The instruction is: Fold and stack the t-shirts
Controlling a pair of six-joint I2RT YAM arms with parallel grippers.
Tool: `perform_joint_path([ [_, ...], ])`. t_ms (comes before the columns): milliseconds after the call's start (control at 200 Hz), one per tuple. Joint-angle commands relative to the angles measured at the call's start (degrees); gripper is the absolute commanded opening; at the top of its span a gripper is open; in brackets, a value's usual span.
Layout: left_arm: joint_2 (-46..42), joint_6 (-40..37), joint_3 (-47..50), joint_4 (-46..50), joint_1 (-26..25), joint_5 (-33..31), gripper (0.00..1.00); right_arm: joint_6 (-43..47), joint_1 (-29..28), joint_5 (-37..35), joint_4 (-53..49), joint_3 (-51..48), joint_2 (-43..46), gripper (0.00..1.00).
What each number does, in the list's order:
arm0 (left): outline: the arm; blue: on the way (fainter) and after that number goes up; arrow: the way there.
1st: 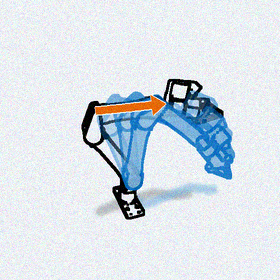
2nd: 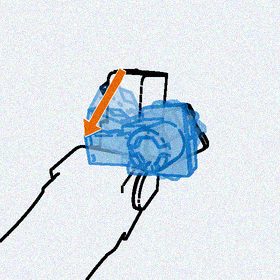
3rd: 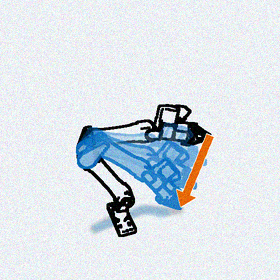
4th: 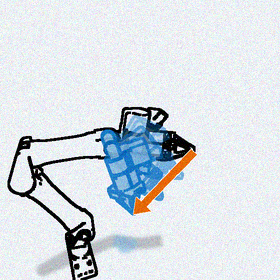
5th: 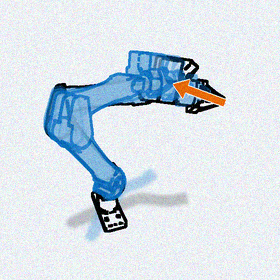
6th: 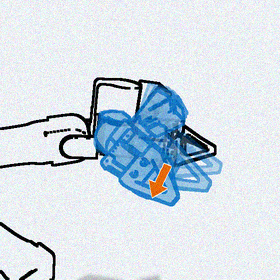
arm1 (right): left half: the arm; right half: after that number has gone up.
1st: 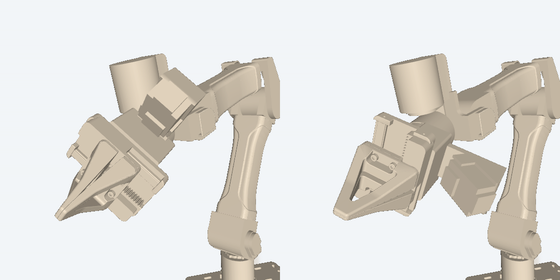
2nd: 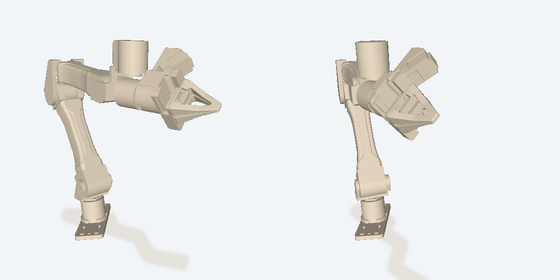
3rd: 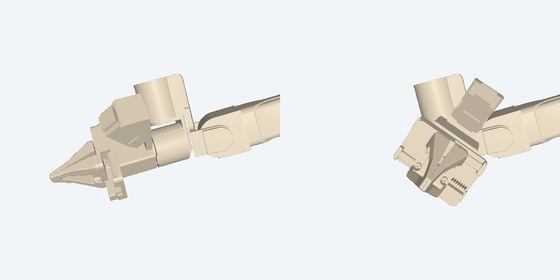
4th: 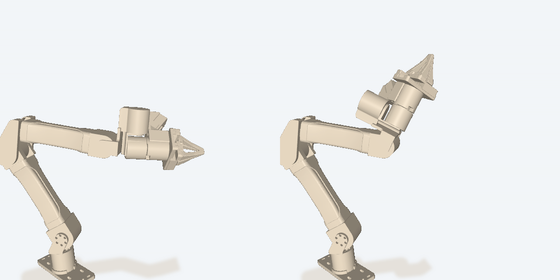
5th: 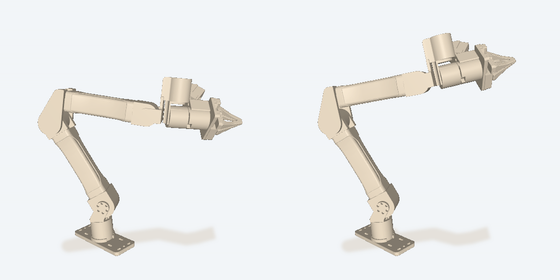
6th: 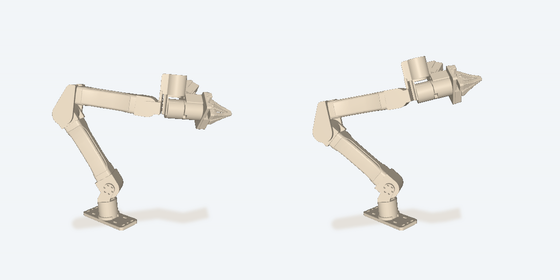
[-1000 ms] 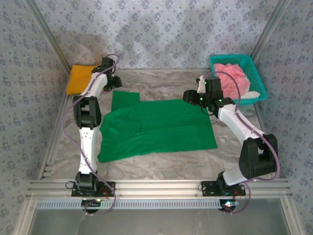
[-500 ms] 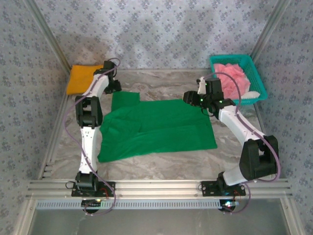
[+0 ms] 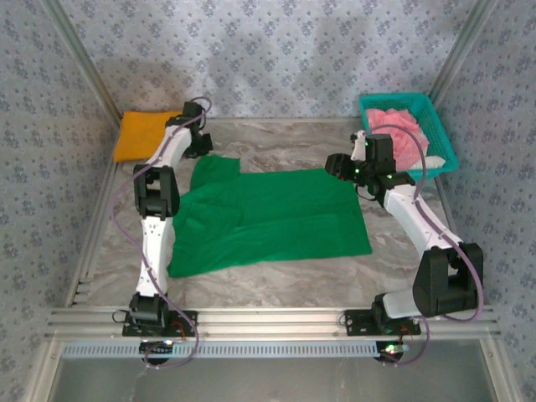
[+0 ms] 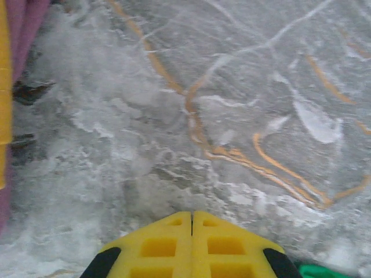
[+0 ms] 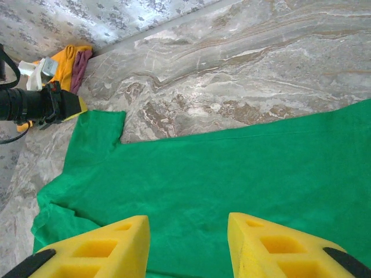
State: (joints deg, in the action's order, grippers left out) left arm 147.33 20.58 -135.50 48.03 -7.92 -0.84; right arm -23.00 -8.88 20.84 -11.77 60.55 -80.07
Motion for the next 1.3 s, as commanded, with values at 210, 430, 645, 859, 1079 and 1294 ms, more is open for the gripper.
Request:
perform_joint_path([
  [210,-8.59,-2.0,0.33,-0.18,0.06,-0.82,0.0,3.86,2.59,-2.93,-8.43,12.16,-12.24,0.45],
  [430,-11.13,-4.19,1.44,-2.74,0.53,-1.73,0.0,4.9,5.58,-7.91,-17.55,25.84,-26.93,0.46],
  [645,-8.59,-5.27,-2.64,-0.4,0.63,-1.18,0.0,4.91,5.4,-12.0,-21.32,33.81,-36.76,0.47],
  [859,-7.41,-5.97,-2.65,-0.24,0.89,-1.43,0.0,5.3,5.19,-15.38,-24.19,39.87,-43.2,0.47],
  [1079,-6.27,-5.79,-1.35,0.94,1.81,-1.43,0.0,5.2,4.4,-17.46,-26.2,46.41,-49.73,0.47],
  [1294,-5.96,-5.64,4.35,-0.84,2.6,-0.09,0.0,4.5,4.09,-18.23,-28.37,50.98,-54.66,0.49],
])
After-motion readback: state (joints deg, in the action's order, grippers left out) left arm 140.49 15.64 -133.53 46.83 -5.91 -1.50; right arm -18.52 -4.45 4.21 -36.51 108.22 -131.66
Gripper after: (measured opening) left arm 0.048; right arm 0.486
